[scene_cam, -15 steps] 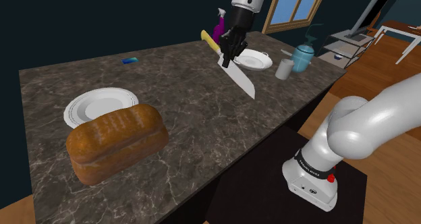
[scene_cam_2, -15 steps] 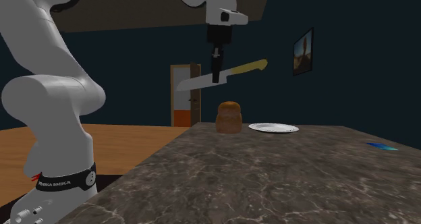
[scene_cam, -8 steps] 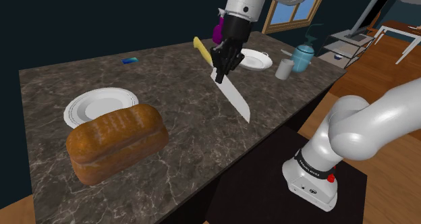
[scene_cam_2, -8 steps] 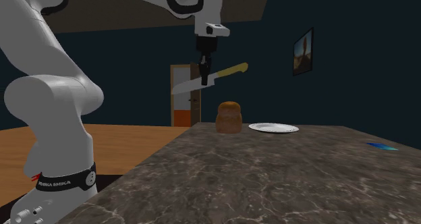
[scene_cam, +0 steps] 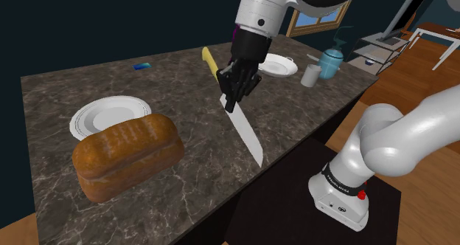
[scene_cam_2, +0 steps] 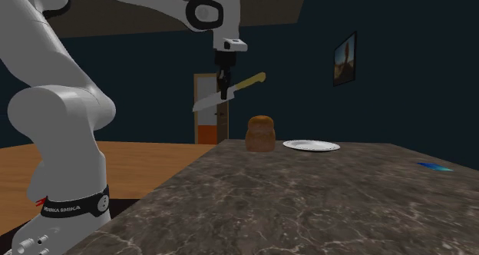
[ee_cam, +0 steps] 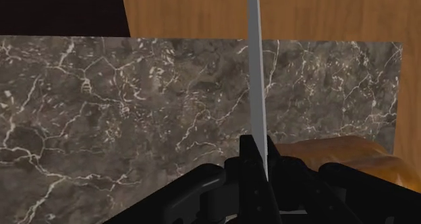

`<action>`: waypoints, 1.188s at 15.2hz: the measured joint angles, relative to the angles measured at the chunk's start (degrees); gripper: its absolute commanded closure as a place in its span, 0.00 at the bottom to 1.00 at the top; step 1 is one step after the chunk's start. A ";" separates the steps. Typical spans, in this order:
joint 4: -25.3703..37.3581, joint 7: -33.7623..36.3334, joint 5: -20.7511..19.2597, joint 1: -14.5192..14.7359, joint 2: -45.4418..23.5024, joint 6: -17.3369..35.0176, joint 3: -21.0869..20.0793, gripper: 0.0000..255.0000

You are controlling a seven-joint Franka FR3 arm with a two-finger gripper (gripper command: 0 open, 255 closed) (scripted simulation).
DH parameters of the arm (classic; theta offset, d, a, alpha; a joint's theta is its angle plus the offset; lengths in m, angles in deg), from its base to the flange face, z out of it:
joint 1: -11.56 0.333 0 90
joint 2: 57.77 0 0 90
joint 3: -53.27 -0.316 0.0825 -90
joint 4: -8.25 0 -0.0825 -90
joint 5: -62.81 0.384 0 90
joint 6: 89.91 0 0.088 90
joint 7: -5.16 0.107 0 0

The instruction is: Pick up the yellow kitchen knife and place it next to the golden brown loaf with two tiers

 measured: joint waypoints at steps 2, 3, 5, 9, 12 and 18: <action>-1.15 -0.09 0.36 0.18 -0.06 1.27 -0.42 1.00; -1.91 -0.30 0.54 0.25 -0.09 2.03 -0.57 1.00; -2.87 -0.60 0.81 0.32 -0.54 3.44 -0.91 1.00; -5.68 -1.63 1.51 0.55 -0.59 6.14 -1.27 1.00; -7.32 -2.40 1.99 0.63 -1.60 8.70 -1.75 1.00; -10.89 -3.73 3.33 1.12 -2.97 13.56 -2.78 1.00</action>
